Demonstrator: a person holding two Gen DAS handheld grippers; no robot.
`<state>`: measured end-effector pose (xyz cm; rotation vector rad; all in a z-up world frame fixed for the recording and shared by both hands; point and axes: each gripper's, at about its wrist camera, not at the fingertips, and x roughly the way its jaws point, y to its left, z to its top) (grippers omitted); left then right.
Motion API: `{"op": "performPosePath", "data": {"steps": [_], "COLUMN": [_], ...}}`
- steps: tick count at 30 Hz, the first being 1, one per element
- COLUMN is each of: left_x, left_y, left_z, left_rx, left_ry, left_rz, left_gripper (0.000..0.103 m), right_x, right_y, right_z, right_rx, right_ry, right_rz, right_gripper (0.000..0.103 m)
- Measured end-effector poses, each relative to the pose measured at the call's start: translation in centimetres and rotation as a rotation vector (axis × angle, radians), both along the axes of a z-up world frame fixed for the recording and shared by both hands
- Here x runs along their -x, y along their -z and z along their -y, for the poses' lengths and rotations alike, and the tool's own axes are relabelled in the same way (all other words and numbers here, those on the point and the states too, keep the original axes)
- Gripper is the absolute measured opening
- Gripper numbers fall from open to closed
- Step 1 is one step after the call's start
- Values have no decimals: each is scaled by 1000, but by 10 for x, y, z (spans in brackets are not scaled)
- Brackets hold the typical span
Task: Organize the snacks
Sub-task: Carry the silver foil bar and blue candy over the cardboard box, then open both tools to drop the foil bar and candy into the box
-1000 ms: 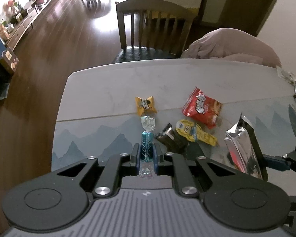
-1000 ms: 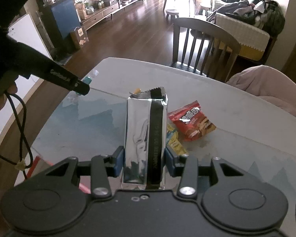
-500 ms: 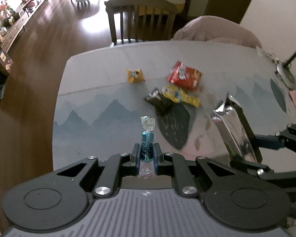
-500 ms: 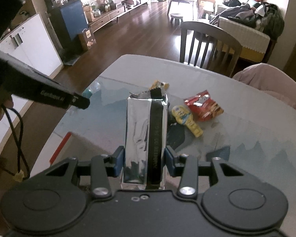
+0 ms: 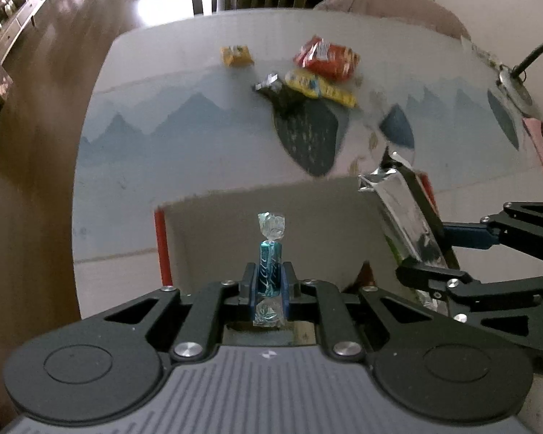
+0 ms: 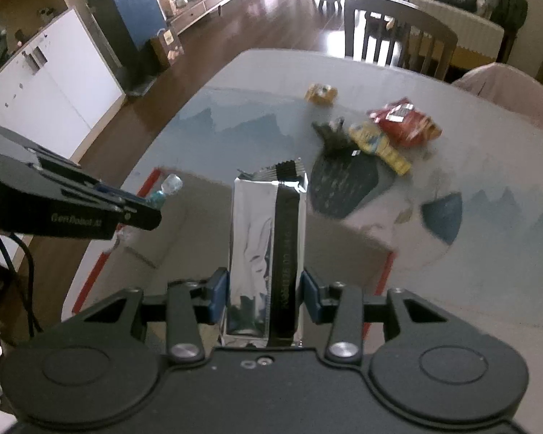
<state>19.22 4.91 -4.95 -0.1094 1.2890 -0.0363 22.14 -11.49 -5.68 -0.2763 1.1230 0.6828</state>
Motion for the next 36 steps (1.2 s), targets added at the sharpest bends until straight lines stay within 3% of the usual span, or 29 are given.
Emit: {"op": "performPosePath", "data": {"steps": [9, 18, 36], "left_x": [17, 21, 17], "left_y": [42, 76, 103], "left_z": [8, 14, 17], "left_rx": [8, 14, 40], "left_ry": [4, -2, -24], "left_rz": [-72, -130, -175], "left_gripper": [12, 12, 13], "right_x": [21, 33, 31], "right_y": [47, 73, 82], "right_z": [-13, -23, -28], "right_rx": [30, 92, 135], "right_ry": [-30, -40, -36], "right_rz": [-109, -132, -123], "right_gripper": [42, 42, 42]}}
